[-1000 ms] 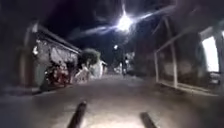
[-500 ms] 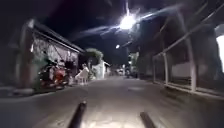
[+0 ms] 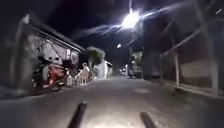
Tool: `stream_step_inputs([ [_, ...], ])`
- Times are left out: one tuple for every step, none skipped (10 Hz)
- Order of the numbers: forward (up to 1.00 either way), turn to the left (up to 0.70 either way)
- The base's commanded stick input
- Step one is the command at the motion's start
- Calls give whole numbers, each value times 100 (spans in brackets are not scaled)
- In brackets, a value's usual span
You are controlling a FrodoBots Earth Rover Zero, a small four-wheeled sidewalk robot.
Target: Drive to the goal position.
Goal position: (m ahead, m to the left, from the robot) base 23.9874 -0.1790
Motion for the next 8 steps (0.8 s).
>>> stream_step_inputs([
  [100,2],
  [100,2],
  [100,2],
  [100,2],
  [100,-4],
  [100,-33],
  [100,-31],
  [100,0],
])
